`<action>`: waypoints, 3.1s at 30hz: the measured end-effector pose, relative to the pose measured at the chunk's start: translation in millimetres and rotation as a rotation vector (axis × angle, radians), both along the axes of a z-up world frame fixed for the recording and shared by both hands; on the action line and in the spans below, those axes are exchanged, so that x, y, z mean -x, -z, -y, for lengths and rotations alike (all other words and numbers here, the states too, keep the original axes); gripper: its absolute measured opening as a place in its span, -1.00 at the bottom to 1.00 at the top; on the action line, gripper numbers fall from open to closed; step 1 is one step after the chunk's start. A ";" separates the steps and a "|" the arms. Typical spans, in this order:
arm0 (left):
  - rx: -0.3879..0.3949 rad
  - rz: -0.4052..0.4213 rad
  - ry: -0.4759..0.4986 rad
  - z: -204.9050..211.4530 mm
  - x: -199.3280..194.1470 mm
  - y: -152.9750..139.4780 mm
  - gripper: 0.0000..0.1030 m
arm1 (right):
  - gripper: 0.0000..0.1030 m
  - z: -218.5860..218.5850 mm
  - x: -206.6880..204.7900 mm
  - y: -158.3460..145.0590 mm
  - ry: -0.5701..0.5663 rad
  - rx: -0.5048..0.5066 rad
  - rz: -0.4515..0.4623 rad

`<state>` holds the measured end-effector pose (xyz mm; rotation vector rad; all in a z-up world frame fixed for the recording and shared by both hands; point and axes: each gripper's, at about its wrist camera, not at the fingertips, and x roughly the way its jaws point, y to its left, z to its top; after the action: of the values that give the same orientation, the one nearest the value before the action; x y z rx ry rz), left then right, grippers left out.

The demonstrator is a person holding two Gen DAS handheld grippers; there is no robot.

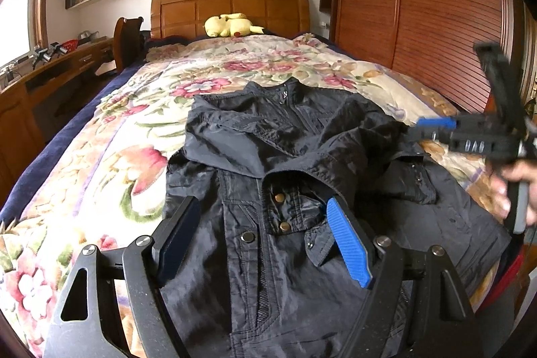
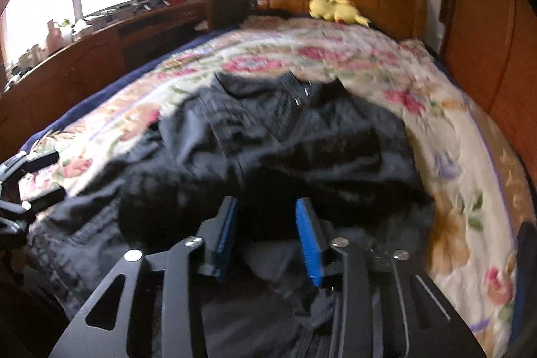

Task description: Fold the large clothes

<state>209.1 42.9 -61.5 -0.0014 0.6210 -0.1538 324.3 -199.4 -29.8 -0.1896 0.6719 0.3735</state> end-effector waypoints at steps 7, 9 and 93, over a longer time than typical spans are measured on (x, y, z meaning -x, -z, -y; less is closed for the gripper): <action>0.004 -0.024 0.014 17.3 -11.2 7.8 0.52 | -0.14 12.0 -0.9 45.8 0.081 0.024 -0.057; 0.005 -0.032 0.018 23.0 -14.7 10.4 0.52 | -0.14 14.1 2.3 52.9 0.094 0.015 -0.067; -0.021 -0.157 0.066 34.6 -4.9 49.0 0.14 | -0.14 -15.2 6.2 91.1 -0.062 0.010 -0.160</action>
<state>213.9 8.3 -110.5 0.0275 0.7801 -0.2125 318.1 -184.2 -120.9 -0.1918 0.8271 0.4479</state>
